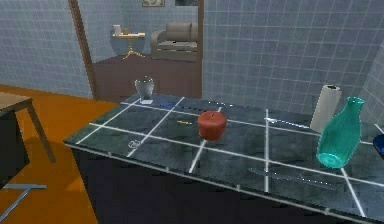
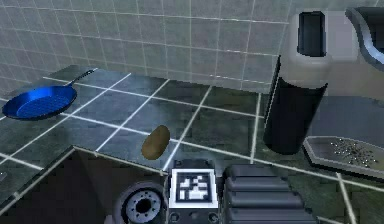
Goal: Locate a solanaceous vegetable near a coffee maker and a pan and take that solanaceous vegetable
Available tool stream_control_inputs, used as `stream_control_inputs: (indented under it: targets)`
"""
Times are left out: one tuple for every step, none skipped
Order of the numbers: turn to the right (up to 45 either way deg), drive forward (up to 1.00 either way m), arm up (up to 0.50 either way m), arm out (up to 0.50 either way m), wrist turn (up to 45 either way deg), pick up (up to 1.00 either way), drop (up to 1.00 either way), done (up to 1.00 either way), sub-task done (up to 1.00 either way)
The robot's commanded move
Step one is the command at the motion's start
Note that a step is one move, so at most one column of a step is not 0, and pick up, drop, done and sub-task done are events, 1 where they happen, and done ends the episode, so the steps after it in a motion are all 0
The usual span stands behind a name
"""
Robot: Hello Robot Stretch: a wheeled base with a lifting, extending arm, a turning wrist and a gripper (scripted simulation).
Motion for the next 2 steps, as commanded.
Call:
stream_control_inputs:
  targets:
    - [0.0, 0.0, 0.0, 0.18, 0.0, 0.0, 0.0, 0.0, 0.0]
    - [0.0, 0.0, 0.0, 0.0, 45.0, 0.0, 0.0, 0.0, 0.0]
